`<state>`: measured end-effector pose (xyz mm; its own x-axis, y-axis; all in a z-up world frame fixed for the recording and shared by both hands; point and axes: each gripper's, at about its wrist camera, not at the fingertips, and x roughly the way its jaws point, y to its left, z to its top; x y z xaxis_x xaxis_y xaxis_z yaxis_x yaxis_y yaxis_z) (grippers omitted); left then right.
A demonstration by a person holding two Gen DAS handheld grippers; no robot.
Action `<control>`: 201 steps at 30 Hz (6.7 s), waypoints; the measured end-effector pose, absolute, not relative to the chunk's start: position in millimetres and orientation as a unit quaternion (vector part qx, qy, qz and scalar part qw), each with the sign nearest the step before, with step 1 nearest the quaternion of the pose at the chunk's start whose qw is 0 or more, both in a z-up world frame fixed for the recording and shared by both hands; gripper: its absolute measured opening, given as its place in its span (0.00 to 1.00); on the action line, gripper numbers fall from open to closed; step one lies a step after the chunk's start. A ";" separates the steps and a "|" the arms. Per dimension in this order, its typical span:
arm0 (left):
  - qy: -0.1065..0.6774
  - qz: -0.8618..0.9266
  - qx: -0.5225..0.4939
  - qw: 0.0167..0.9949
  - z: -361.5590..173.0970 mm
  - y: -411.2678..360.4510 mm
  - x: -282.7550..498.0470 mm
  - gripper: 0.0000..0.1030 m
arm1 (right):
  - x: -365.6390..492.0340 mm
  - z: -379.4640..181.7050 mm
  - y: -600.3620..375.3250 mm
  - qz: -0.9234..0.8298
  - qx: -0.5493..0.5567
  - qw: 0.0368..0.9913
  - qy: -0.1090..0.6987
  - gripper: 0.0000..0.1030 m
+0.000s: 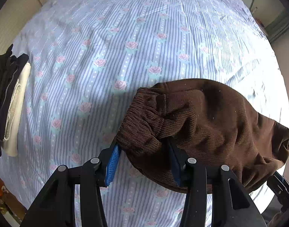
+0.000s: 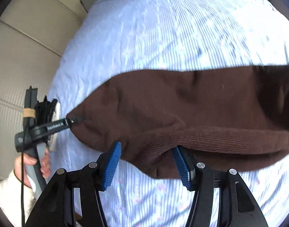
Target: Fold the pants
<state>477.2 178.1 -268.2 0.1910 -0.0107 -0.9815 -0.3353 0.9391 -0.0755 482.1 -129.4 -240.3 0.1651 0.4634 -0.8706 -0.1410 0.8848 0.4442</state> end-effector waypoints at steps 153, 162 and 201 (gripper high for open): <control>0.612 -0.099 -0.086 0.780 -222.5 -33.5 367.9 0.33 | 448.3 -195.3 -358.8 0.013 0.357 0.784 0.508 0.39; 0.528 -0.009 -0.105 0.843 -148.7 74.1 351.1 0.47 | 462.3 -136.2 -226.0 0.065 0.217 0.834 0.503 0.39; 0.503 0.081 -0.158 0.846 -132.1 280.8 325.2 0.69 | 438.3 -178.4 77.4 0.196 0.082 0.736 0.643 0.75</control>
